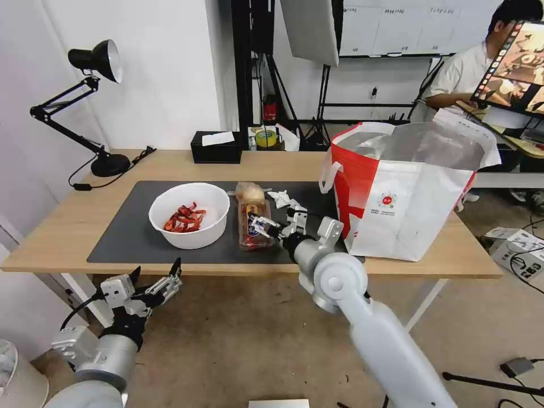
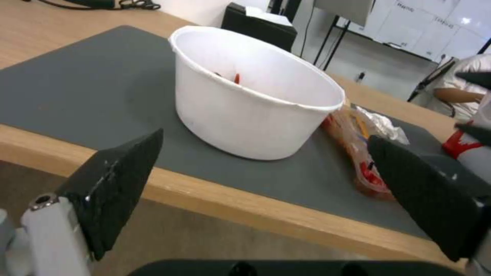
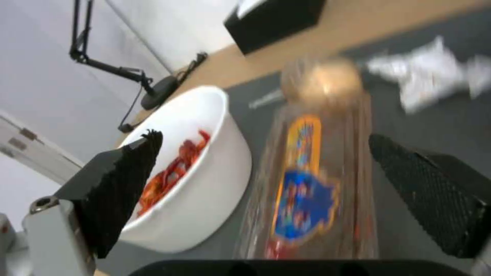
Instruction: Pick up the trash from the table and place it into the takeout bag.
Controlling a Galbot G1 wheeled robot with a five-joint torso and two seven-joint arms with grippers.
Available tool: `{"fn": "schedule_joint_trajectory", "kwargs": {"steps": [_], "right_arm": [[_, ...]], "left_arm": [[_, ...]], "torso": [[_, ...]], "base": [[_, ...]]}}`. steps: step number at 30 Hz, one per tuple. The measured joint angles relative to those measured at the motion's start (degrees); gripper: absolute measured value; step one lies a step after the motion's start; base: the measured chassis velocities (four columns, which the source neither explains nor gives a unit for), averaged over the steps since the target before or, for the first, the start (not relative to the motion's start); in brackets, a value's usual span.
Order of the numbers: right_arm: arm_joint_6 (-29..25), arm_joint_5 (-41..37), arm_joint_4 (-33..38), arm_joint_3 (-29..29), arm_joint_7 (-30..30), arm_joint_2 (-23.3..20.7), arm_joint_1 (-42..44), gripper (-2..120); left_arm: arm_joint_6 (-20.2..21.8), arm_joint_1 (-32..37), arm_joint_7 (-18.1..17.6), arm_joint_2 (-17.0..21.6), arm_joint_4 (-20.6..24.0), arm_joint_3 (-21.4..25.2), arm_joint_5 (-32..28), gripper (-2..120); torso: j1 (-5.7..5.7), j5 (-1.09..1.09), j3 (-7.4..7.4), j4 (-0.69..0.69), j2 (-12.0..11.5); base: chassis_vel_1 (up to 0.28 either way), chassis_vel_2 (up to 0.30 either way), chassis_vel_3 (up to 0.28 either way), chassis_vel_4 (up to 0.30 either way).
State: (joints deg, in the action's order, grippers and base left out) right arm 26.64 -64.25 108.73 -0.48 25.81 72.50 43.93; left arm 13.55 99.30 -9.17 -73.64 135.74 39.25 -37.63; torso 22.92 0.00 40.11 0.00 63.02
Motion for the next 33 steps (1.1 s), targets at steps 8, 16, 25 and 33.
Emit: {"fn": "schedule_joint_trajectory", "kwargs": {"steps": [8, 16, 25, 33], "right_arm": [[-0.3, 5.7, -9.0, -7.5, -10.7, -4.7, -14.0, 87], [1.9, 12.2, -19.5, -13.3, -16.9, -3.5, -22.1, 57], [5.1, 17.1, -26.0, -14.7, -23.8, -2.8, -24.2, 27], [5.8, 18.8, -31.4, -14.7, -28.0, -1.0, -24.9, 0]], "left_arm": [[-0.1, 0.1, 0.0, -0.2, -0.1, 0.0, -0.1, 100], [-0.2, 0.1, 0.3, -0.1, -0.2, 0.4, -0.1, 100], [-0.6, 0.5, 0.9, -0.4, -0.2, 0.7, -0.1, 100], [-1.0, 0.4, 1.4, 0.3, -0.5, 0.9, -0.1, 100]], "torso": [[0.0, 0.0, 0.0, -0.01, 0.0], [0.01, -0.01, 0.01, -0.01, 0.0], [0.0, 0.0, 0.0, 0.0, 0.0], [0.0, -0.01, 0.0, 0.0, 0.0]], "base": [[0.0, 0.0, 0.0, 0.0], [0.0, 0.0, 0.0, 0.0], [0.0, 0.0, 0.0, 0.0], [0.0, 0.0, 0.0, 0.0]]}}
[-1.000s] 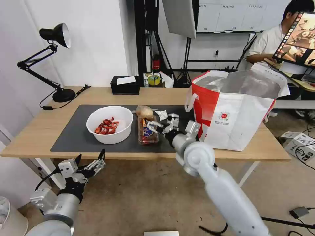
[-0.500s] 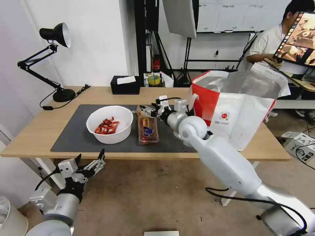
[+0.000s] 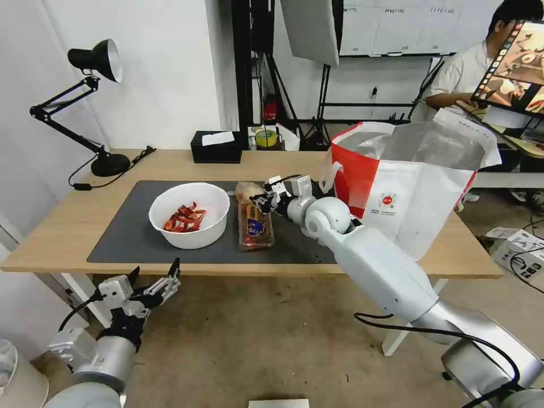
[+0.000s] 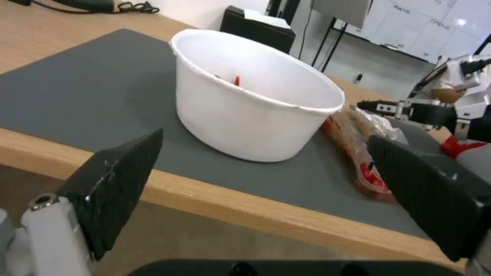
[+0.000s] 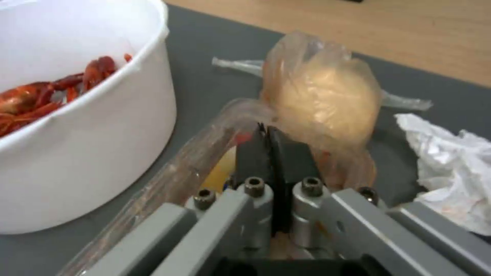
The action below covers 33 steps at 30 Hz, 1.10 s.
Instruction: Pick up the trash from the table and place it into the takeout bag.
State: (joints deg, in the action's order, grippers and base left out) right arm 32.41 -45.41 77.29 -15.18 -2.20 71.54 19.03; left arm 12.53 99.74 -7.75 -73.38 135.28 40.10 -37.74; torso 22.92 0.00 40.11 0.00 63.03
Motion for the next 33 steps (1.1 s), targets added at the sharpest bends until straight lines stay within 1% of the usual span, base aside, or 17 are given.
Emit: {"fn": "schedule_joint_trajectory", "kwargs": {"steps": [5, 15, 25, 33], "right_arm": [[0.0, 0.5, -2.5, -0.2, 0.0, 1.5, -0.2, 0], [-0.1, 1.0, -3.5, 0.1, 1.1, 2.1, 0.3, 0], [0.6, 0.7, -1.4, 0.7, 2.9, 1.6, 1.7, 0], [1.5, -1.3, 1.8, 1.2, 4.2, -0.3, 3.2, 0]], "left_arm": [[-0.2, 0.0, 0.0, 0.0, -0.3, 0.0, 0.0, 100], [-0.3, -0.6, 0.1, -0.1, -0.6, -0.4, 0.0, 100], [-0.4, -1.0, 1.1, 0.2, -0.2, -0.8, -0.6, 100], [0.1, -2.5, 1.2, 1.6, 0.5, -2.1, -5.0, 100]], "torso": [[0.0, 0.0, 0.0, -0.01, 0.0], [0.0, 0.0, 0.0, 0.0, 0.0], [0.0, 0.0, 0.0, -0.01, 0.0], [0.0, 0.0, 0.0, 0.0, 0.0]], "base": [[0.0, 0.0, 0.0, 0.0], [0.0, 0.0, 0.0, 0.0], [0.0, 0.0, 0.0, 0.0], [0.0, 0.0, 0.0, 0.0]]}}
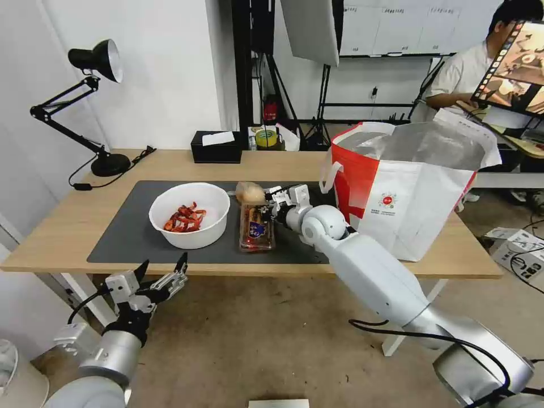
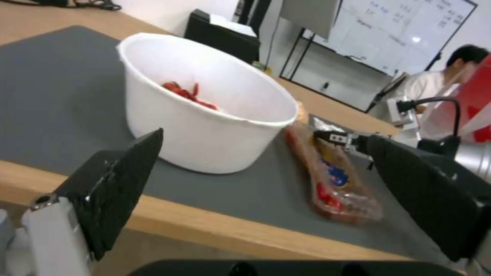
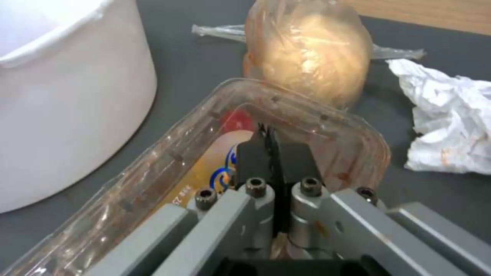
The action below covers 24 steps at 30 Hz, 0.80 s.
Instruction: Pick up the trash from the table and place it into the takeout bag.
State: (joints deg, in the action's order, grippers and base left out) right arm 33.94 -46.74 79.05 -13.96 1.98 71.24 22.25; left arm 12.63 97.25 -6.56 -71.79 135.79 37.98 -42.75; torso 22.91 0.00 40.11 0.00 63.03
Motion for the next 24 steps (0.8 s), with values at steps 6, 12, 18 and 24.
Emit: {"fn": "schedule_joint_trajectory", "kwargs": {"steps": [6, 12, 18, 24], "right_arm": [[0.0, -0.4, 0.4, 0.1, 0.0, -0.4, 0.0, 0], [0.0, -0.4, 0.0, -0.1, 0.0, 0.5, -0.3, 0], [0.0, -0.2, -1.0, -0.9, -0.1, 2.0, -0.7, 0], [-0.1, -0.2, -1.2, -1.5, -0.2, 2.4, -0.9, 0]], "left_arm": [[1.3, -1.3, 0.0, 1.2, 0.3, -1.4, -4.3, 100], [3.7, -2.9, -2.1, 4.1, 0.7, -4.1, -9.0, 100], [1.2, -5.5, -5.1, 6.9, -0.6, -7.3, -14.3, 100], [0.3, -6.1, -5.6, 7.5, -1.7, -8.3, -15.9, 100]], "torso": [[0.0, 0.0, 0.0, 0.0, 0.0], [0.0, 0.0, 0.0, 0.0, 0.0], [0.0, 0.0, 0.0, 0.0, 0.0], [0.0, -0.01, 0.0, 0.0, 0.0]], "base": [[0.0, 0.0, 0.0, 0.0], [0.0, 0.0, 0.0, 0.0], [0.0, 0.0, 0.0, 0.0], [0.0, 0.0, 0.0, 0.0]]}}
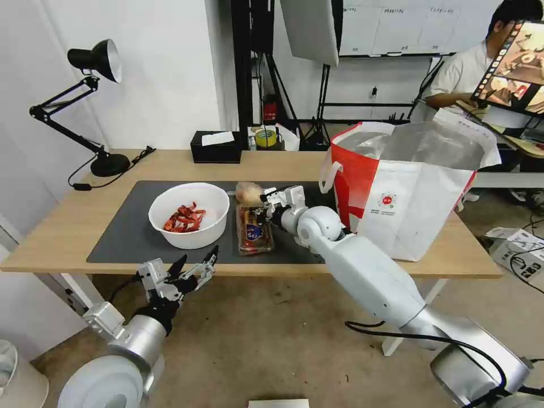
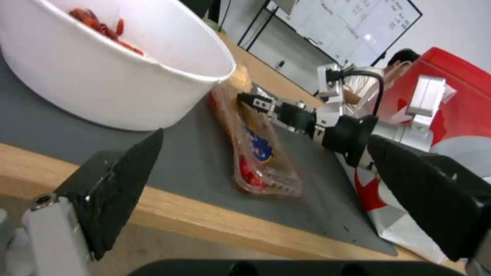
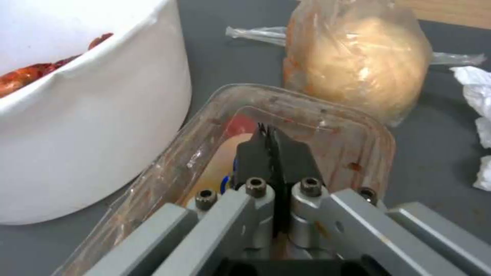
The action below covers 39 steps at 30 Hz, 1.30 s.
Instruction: Pick up the trash from the table and place it into the takeout bag.
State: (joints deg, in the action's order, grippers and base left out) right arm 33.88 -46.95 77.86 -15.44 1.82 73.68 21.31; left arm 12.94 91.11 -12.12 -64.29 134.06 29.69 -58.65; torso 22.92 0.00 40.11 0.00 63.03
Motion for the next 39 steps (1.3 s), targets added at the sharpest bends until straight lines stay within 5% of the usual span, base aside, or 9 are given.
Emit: {"fn": "schedule_joint_trajectory", "kwargs": {"steps": [39], "right_arm": [[0.3, -1.5, 4.8, -0.5, 0.8, -3.4, 1.3, 0]], "left_arm": [[-0.4, -8.6, -1.6, 5.0, -7.2, -3.6, -10.6, 100]], "torso": [[0.0, 0.0, 0.0, 0.0, 0.0]], "base": [[0.0, 0.0, 0.0, 0.0]]}}
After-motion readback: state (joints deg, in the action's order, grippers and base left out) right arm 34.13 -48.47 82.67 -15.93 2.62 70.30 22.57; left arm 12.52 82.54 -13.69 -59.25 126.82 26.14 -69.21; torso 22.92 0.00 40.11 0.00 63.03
